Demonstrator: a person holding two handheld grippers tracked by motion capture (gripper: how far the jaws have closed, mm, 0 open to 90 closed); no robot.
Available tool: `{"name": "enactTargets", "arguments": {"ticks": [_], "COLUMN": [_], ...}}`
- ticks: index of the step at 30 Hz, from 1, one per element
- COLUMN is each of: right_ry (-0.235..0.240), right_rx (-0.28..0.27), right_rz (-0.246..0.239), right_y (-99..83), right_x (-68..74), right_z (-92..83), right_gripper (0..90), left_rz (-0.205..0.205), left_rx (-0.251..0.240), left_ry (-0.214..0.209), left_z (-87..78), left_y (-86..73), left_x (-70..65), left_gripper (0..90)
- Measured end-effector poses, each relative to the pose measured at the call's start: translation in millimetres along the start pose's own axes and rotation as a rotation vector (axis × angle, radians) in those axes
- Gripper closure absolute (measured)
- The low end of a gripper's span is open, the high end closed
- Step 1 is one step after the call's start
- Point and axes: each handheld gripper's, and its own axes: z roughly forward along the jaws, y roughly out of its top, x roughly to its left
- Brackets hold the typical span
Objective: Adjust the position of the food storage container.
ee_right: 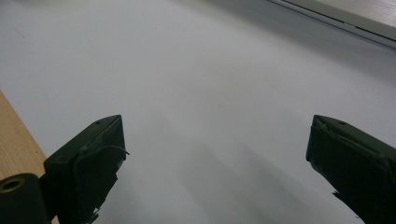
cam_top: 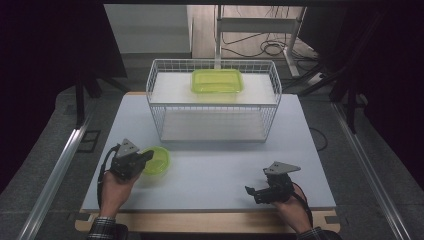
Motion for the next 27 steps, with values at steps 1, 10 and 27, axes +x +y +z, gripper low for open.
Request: {"name": "enactTargets", "arguments": {"ticks": [1,10,27], "right_ry": [0.001,0.009,0.022], "right_rx": [0.002,0.015,0.047], "right_rz": [-0.003,-0.008,-0.029], "right_y": [-0.1,-0.7,-1.6], "right_x": [-0.1,1.5,4.2], "right_z": [0.4,3.0,6.0], "right_gripper": [5.0,5.4,5.8], "left_rz": [-0.01,-0.062,-0.07], "left_rx": [0.0,0.026,0.09], "left_ry": [0.014,0.123,0.115], "left_z": [-0.7,2.6,20.8], "left_y": [-1.1,-16.2,-19.7], "left_x": [4.5,31.3,18.3], "left_gripper": [90.0,90.0,90.0]}}
